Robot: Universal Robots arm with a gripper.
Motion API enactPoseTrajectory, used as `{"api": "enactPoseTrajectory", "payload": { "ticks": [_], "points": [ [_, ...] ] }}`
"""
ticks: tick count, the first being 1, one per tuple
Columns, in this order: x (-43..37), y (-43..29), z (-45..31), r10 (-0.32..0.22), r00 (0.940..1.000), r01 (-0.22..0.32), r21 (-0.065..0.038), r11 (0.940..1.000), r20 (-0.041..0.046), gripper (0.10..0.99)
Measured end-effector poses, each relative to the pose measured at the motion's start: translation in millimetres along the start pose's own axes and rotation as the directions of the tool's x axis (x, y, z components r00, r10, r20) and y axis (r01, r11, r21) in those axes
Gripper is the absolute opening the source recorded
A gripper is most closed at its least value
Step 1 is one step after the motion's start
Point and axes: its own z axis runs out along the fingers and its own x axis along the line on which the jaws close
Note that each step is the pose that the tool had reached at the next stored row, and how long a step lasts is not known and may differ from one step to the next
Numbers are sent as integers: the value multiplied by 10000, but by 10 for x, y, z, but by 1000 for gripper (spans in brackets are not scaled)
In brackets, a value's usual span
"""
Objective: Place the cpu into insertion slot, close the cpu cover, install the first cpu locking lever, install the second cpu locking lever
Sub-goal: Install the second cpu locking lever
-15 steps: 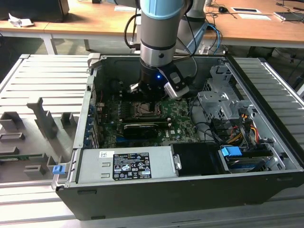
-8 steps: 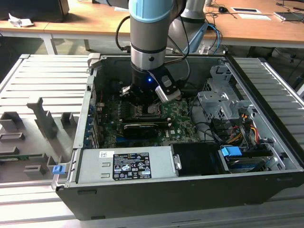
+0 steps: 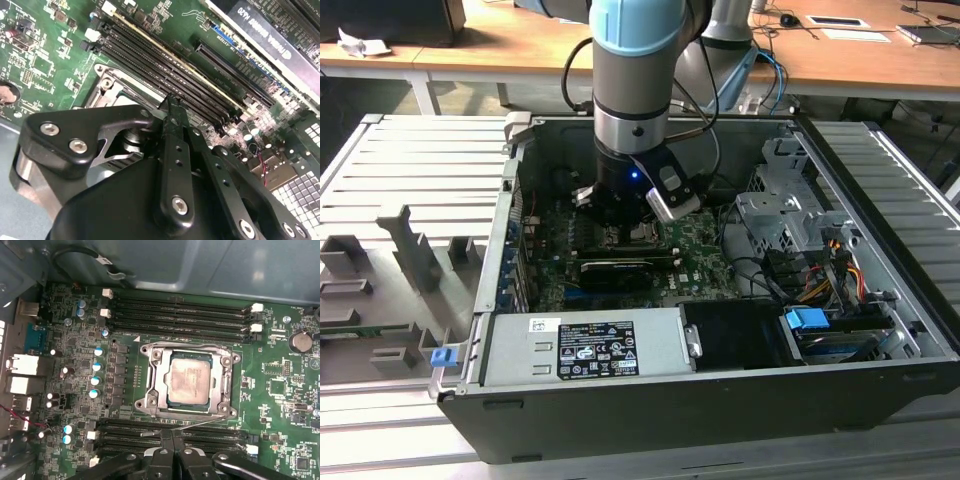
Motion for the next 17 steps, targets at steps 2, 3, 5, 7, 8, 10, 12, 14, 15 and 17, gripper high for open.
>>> {"api": "enactPoseTrajectory", "payload": {
  "ticks": [2,3,5,7,8,10,12,14,15,17],
  "points": [
    [3,-2,23,0,10000,0,-38,10000,5,106],
    [6,-3,39,1,10000,-1,-40,10000,5,106],
    [17,-7,79,0,10000,0,-41,10000,5,106],
    [56,-6,99,-18,10000,18,-155,9999,12,106],
    [77,-5,103,-24,10000,25,-268,9996,23,106],
    [134,-15,114,-36,10000,39,-613,9981,54,106],
    [188,-46,129,-42,10000,49,-864,9962,78,106],
    [199,-66,144,-40,10000,48,-964,9953,87,106],
    [205,-78,157,-36,9999,47,-1131,9936,103,106],
    [208,-86,169,-31,9999,46,-1303,9915,119,106]
  ]
}}
